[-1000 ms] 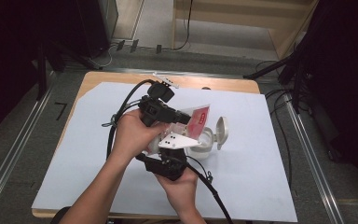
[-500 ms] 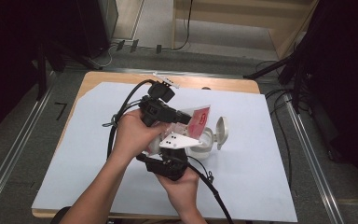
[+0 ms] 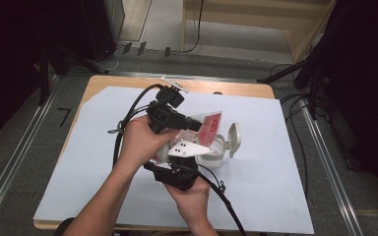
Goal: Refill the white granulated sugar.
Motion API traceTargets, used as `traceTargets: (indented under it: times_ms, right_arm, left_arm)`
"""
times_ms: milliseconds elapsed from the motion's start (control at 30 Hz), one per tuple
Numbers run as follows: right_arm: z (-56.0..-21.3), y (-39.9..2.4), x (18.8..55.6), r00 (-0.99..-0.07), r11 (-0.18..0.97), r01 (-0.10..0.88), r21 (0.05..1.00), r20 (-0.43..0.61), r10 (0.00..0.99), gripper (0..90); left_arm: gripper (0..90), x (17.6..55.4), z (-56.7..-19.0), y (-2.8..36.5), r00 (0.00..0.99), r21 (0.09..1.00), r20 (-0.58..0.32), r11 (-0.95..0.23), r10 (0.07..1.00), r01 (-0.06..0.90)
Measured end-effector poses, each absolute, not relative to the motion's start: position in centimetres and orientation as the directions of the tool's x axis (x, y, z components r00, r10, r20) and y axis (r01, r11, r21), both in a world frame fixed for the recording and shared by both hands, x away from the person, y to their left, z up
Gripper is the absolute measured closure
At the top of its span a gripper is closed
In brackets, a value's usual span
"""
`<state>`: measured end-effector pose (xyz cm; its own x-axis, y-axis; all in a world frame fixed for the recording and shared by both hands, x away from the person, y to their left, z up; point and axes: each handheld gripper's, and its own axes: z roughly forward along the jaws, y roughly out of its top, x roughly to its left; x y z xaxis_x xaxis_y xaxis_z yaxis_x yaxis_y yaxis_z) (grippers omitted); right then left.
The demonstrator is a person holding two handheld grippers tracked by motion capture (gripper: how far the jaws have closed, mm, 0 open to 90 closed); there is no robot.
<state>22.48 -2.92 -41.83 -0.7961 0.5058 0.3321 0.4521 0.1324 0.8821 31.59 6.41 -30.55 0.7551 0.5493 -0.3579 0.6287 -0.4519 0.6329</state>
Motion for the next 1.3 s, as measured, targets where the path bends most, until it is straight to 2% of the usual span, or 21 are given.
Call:
traceTargets:
  times_ms: [1300]
  right_arm:
    - [-41.73, -2.96, 22.46, -0.799, 0.139, 0.453, 0.881, 0.332, 0.502, 63.7]
  left_arm:
    - [83.2, 31.63, -30.53, 6.42, 0.748, 0.631, -0.368, -0.442, 0.552, 0.637]
